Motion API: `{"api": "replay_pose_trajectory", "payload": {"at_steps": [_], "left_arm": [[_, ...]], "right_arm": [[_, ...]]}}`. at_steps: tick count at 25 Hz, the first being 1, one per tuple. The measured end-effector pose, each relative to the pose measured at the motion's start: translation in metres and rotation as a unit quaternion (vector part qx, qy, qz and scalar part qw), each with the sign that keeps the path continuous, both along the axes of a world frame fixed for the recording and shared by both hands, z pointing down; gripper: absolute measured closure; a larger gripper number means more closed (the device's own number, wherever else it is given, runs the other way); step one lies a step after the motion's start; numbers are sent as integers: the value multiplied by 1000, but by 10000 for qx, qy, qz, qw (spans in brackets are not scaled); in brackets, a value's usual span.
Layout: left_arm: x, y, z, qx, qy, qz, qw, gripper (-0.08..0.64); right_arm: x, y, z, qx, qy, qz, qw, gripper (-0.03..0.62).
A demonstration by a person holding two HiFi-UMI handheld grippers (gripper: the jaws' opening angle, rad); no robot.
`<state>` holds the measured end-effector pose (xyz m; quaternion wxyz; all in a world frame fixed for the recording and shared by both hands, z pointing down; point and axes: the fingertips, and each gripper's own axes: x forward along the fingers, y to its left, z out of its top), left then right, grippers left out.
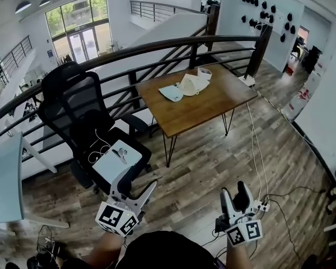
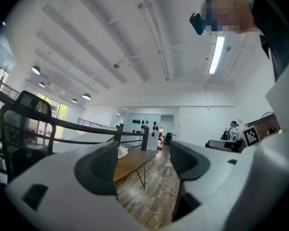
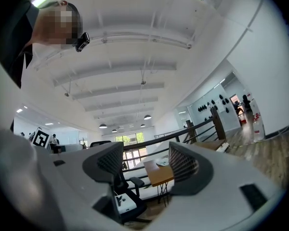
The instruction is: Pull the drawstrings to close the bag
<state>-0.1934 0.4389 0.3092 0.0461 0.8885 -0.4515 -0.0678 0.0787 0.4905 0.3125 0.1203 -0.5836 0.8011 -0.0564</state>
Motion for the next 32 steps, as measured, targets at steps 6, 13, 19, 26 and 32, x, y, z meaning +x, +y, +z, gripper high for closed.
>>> {"api": "replay_pose_trajectory", "payload": {"at_steps": [6,13,19,26,32], "left_arm": [[21,-18,-5,248,-40,-412,9988,233],[38,-43,3,107,-223,-126,9996,242],[35,-91,5,181,-266,53,9995,268],[24,-163,3,303,-61,183,9994,288],[11,-211,11,215,-61,380,9990,288]], "right_arm": [[35,-13,6,-46,82,-13,10000,326],[36,-42,23,-212,-169,-76,9996,334],[25,-86,27,-279,-67,-45,9996,342],[11,-147,14,-179,95,86,9998,350],[-11,-195,8,-124,216,145,9996,353]]}}
